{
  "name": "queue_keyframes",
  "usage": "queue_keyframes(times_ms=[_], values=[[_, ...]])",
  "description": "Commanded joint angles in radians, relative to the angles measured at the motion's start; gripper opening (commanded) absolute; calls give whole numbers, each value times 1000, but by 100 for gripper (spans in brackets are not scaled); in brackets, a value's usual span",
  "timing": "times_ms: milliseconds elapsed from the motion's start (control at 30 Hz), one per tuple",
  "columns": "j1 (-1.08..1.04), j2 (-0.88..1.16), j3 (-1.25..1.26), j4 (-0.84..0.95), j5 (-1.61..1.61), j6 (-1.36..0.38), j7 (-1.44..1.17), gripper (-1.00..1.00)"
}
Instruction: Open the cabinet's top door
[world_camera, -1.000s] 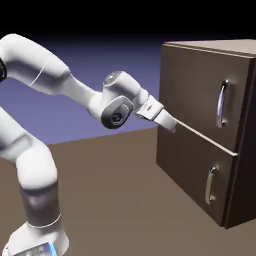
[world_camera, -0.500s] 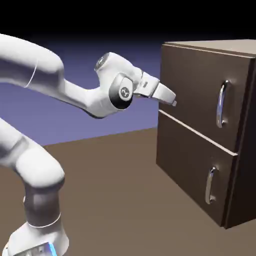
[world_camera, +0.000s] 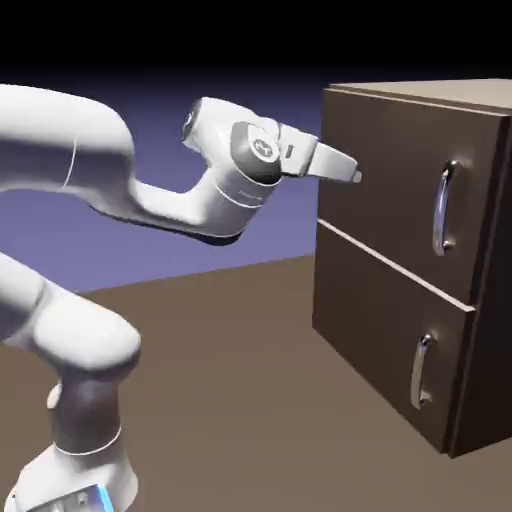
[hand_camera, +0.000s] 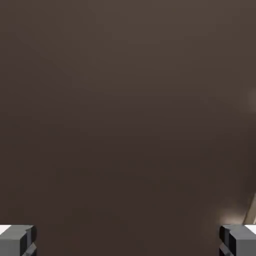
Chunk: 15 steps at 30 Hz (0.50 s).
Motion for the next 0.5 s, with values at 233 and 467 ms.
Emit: queue_keyframes(times_ms=[233, 467], values=[[133, -53, -146, 64, -348, -24, 244, 0], [250, -100, -274, 120, -652, -45, 457, 0]])
